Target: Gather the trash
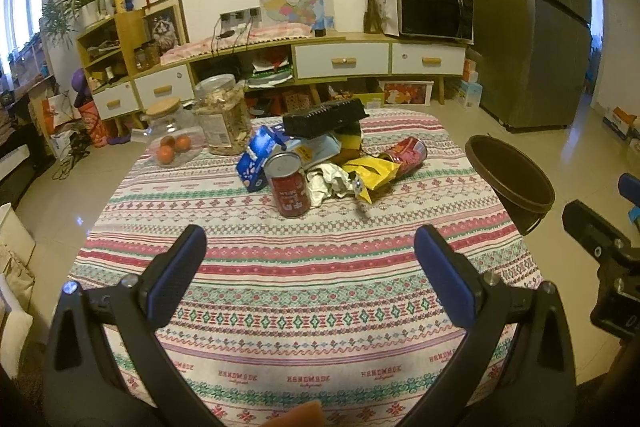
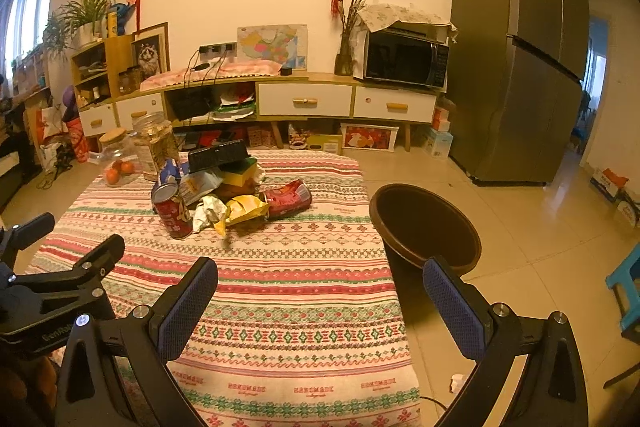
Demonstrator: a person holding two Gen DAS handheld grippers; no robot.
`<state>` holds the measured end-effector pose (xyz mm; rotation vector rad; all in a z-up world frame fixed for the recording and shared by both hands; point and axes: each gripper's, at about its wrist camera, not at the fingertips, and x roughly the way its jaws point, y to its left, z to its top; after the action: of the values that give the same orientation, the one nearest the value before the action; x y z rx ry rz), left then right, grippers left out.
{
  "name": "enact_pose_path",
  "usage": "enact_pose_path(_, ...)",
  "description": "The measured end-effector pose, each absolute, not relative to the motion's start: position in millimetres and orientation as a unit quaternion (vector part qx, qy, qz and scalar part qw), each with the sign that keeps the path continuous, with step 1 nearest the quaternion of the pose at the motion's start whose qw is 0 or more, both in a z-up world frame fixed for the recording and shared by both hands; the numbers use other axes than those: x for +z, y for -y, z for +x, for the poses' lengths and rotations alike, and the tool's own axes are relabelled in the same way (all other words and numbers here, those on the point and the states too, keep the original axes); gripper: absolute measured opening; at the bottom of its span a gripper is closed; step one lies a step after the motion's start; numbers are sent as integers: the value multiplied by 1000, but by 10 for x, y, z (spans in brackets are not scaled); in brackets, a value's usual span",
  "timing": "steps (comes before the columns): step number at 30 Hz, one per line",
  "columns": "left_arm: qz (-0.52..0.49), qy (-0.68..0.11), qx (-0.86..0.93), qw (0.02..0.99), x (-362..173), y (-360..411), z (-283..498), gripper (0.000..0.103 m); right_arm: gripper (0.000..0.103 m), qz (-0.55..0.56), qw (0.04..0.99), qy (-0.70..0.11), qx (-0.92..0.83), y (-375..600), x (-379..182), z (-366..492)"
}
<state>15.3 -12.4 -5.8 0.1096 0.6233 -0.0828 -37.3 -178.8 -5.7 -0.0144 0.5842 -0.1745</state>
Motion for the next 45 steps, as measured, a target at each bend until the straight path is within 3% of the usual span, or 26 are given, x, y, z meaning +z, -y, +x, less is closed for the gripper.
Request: enact_pose_path(45,50,-320,-53,944,-147,129,221,103,103,-30,948,-294,-118,1781,-69,-302)
